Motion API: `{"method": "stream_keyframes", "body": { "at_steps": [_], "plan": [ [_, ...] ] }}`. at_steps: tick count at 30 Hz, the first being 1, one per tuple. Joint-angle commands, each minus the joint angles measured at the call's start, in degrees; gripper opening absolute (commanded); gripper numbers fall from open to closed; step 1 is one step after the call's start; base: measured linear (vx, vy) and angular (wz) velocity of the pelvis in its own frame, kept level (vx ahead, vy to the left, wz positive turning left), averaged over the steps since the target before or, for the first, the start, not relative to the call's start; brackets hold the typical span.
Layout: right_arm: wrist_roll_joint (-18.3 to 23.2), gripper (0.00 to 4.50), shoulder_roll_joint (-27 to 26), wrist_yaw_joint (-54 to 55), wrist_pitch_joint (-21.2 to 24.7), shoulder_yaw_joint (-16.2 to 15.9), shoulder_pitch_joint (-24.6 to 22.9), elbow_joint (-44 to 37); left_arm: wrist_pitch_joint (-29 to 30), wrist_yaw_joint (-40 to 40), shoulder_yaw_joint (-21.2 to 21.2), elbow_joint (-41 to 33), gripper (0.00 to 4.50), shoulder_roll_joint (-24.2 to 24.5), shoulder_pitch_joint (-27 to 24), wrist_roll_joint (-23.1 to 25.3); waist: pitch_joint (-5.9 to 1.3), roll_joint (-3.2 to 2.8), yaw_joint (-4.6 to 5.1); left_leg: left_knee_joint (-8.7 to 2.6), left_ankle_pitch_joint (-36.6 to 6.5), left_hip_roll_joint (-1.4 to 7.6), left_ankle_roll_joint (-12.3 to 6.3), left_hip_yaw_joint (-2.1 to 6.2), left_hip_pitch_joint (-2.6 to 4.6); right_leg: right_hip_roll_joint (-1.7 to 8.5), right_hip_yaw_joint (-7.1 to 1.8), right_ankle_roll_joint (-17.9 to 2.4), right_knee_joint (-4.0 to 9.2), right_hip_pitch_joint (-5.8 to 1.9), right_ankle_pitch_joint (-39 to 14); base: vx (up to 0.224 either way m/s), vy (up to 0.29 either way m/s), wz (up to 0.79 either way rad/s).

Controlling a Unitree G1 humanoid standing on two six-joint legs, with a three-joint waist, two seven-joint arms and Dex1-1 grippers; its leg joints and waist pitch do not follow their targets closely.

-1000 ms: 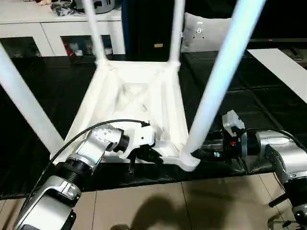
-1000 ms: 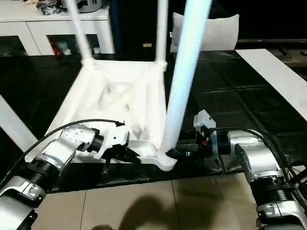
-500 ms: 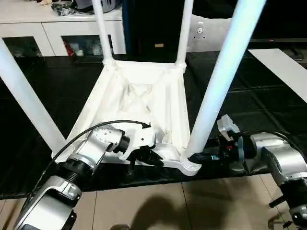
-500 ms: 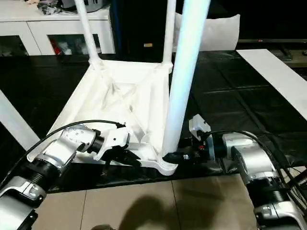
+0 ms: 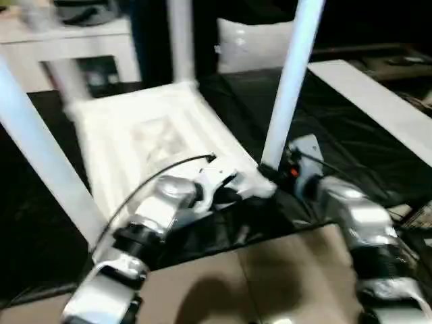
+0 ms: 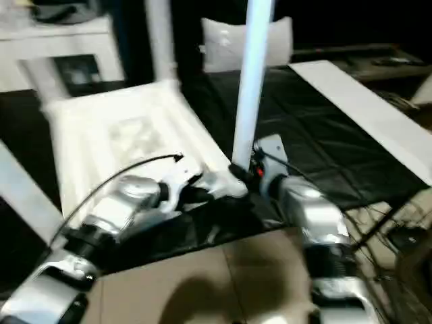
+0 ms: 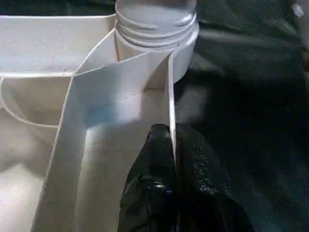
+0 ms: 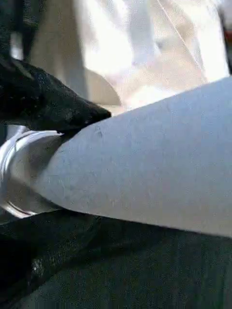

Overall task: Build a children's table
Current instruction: Rotate leg to tighten

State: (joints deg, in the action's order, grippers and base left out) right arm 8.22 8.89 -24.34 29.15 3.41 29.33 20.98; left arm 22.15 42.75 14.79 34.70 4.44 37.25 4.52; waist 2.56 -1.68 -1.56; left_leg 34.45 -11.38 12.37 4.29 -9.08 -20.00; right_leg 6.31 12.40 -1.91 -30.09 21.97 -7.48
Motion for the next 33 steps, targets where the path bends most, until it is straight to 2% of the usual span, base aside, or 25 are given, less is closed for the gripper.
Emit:
{"method": "stream_keyframes", "body": {
  "at_steps": [1, 2, 3, 6, 8, 11, 15, 16, 17, 18, 19, 20, 21, 24, 26, 27, 29, 33],
  "plan": [
    [-1.6, 2.54, -3.2, 5.0, 0.2, -0.4, -0.6, 2.7, -0.2, -3.0, -0.9, -2.4, 0.0, -2.1, 1.3, -0.2, -3.41, 0.17, 0.07, -3.91, -22.6, 1.02, -1.44, 0.82, 0.93, 3.57, -2.25, 2.3, 5.49, -2.61, -31.3, 0.0, 0.0, 0.0],
    [-2.1, 2.54, -4.2, 6.0, -0.2, -0.2, -0.5, 2.7, 0.1, -3.7, -0.7, -2.7, 0.0, -2.5, 1.1, 0.2, -3.46, 0.41, -0.07, -3.66, -20.3, 0.43, -1.31, 0.6, 0.83, 3.85, -2.19, 1.7, 5.59, -2.52, -31.8, 0.0, 0.0, 0.0],
    [-2.4, 2.66, -4.7, 6.6, -0.4, -0.1, -0.5, 2.8, 0.3, -4.1, -0.6, -2.9, 0.0, -2.7, 0.9, 0.3, -3.55, 0.44, -0.2, -3.77, -18.0, 0.26, -1.5, 0.58, 0.4, 3.78, -2.38, 1.4, 5.4, -2.8, -30.9, 0.0, 0.0, 0.0],
    [-2.2, 3.0, -4.2, 5.0, -1.7, -0.7, -0.9, 2.1, -0.3, -3.6, -0.2, -3.1, 0.0, -2.1, 0.7, 0.4, -3.82, 0.22, -0.74, -4.21, -15.5, 0.79, -2.16, 0.66, 0.34, 3.7, -3.33, -0.7, 4.48, -2.8, -26.3, 0.0, 0.0, 0.0],
    [-1.4, 3.13, -3.4, 3.3, -2.8, -0.9, -1.4, 1.2, -1.5, -3.1, 0.4, -2.8, 0.0, -1.3, 0.7, 0.7, -3.93, 0.31, -0.96, -4.38, -14.1, 0.89, -2.6, 0.7, -0.06, 3.67, -3.83, -2.1, 3.73, -3.08, -23.4, 0.0, 0.0, 0.0],
    [-0.3, 3.38, 0.7, -1.6, -6.8, -0.9, -2.1, -0.2, -3.0, -1.5, 0.5, -2.1, 0.0, 0.4, 0.7, 0.5, -3.95, 0.47, -1.45, -4.26, -13.0, 0.83, -3.17, 0.41, -0.07, 3.76, -4.22, -2.9, 3.42, -3.07, -22.6, 0.0, 0.0, 0.0],
    [1.2, 3.59, 6.9, -9.9, -6.6, 0.3, -3.1, -1.4, -6.0, 2.4, 0.9, -1.8, 0.0, 3.1, 0.2, 0.2, -4.28, 0.79, -2.43, -3.85, -9.1, 0.52, -4.28, 0.19, -0.78, 3.64, -4.54, -3.2, 2.68, -3.33, -21.1, 0.0, 0.0, 0.0],
    [1.6, 3.73, 9.1, -13.3, -6.4, 0.0, -3.7, -1.9, -7.1, 3.9, 1.2, -1.7, 0.0, 4.0, -0.2, 0.0, -4.27, 0.8, -2.69, -3.77, -8.7, 0.45, -4.73, 0.1, -0.92, 3.45, -4.36, -2.9, 2.72, -3.29, -21.4, 0.0, 0.0, 0.0],
    [1.6, 3.89, 9.1, -13.3, -6.4, 0.0, -3.7, -1.9, -7.1, 3.9, 1.2, -1.7, 0.0, 4.0, -0.2, 0.0, -4.25, 0.78, -2.86, -3.75, -8.7, 0.49, -4.84, 0.07, -0.85, 3.51, -4.4, -2.7, 2.82, -3.23, -21.7, 0.0, 0.0, 0.0],
    [2.5, 3.97, 13.8, -21.7, -7.2, -2.0, -5.2, -3.4, -9.7, 6.8, 2.0, -1.3, 0.0, 5.8, -0.7, -0.1, -4.28, 0.81, -3.0, -3.77, -8.1, 0.63, -4.91, 0.09, -0.91, 3.47, -4.46, -2.8, 2.63, -3.15, -21.2, 0.0, 0.0, 0.0],
    [2.5, 3.97, 13.8, -21.7, -7.2, -2.0, -5.2, -3.4, -9.7, 6.8, 2.0, -1.3, 0.0, 5.8, -0.7, -0.1, -4.29, 0.73, -3.24, -3.74, -8.4, 0.6, -5.25, 0.14, -0.86, 3.32, -4.27, -2.7, 2.68, -3.27, -21.1, 0.0, 0.0, 0.0],
    [3.8, 3.97, 16.0, -26.8, -7.9, -2.9, -6.0, -4.3, -10.5, 8.3, 2.5, -1.0, 0.0, 6.7, -0.8, -0.1, -4.32, 0.97, -3.53, -3.77, -8.1, 0.94, -5.55, 0.07, -0.71, 3.43, -4.6, -2.8, 2.47, -3.06, -20.2, 0.0, 0.0, 0.0],
    [4.5, 3.97, 17.5, -29.8, -8.1, -3.4, -6.2, -4.4, -11.9, 10.3, 3.2, -1.0, 0.0, 7.5, -1.1, -0.2, -4.3, 0.91, -3.9, -3.78, -8.3, 0.98, -5.76, 0.05, -0.72, 3.38, -4.58, -3.1, 2.44, -3.07, -20.3, 0.0, 0.0, 0.0],
    [4.9, 3.97, 19.7, -34.1, -9.1, -4.4, -6.2, -3.7, -14.2, 14.4, 4.4, -1.3, 0.0, 8.9, -1.6, -0.6, -4.19, 0.89, -4.31, -3.8, -9.2, 0.95, -5.44, -0.05, -0.61, 3.43, -4.47, -3.5, 2.6, -2.91, -21.8, 0.0, 0.0, 0.0],
    [4.8, 3.97, 21.4, -38.3, -11.5, -5.2, -5.6, -1.9, -15.9, 19.1, 5.8, -1.9, 0.0, 10.6, -2.1, -0.9, -4.19, 0.86, -4.45, -3.86, -9.3, 1.13, -5.18, -0.07, -0.46, 3.44, -4.58, -3.7, 2.6, -2.79, -22.2, 0.0, 0.0, 0.0],
    [4.7, 3.69, 21.9, -40.1, -13.5, -5.5, -5.1, -0.8, -16.9, 21.0, 6.4, -1.8, 0.0, 11.4, -2.1, -0.7, -4.25, 0.85, -4.8, -3.81, -9.7, 1.19, -5.11, -0.08, -0.39, 3.6, -4.6, -3.9, 2.54, -2.72, -22.2, 0.0, 0.0, 0.0],
    [5.7, 3.62, 22.9, -44.0, -14.7, -5.8, -4.6, 0.0, -18.6, 23.5, 7.2, -1.3, 0.0, 12.5, -1.9, -0.6, -4.26, 0.76, -5.38, -3.84, -9.8, 1.34, -5.06, -0.17, -0.11, 3.56, -4.79, -4.6, 2.36, -2.58, -21.6, 0.0, 0.0, 0.0],
    [8.5, 3.22, 24.3, -51.9, -12.2, -7.0, -4.1, -0.9, -20.1, 29.0, 8.2, -1.7, 0.0, 14.3, -1.2, -1.4, -4.44, 0.7, -6.78, -3.84, -9.1, 1.72, -5.35, -0.2, 0.04, 3.57, -5.1, -5.8, 1.71, -2.6, -19.3, 0.0, 0.0, 0.0]
  ]
}}
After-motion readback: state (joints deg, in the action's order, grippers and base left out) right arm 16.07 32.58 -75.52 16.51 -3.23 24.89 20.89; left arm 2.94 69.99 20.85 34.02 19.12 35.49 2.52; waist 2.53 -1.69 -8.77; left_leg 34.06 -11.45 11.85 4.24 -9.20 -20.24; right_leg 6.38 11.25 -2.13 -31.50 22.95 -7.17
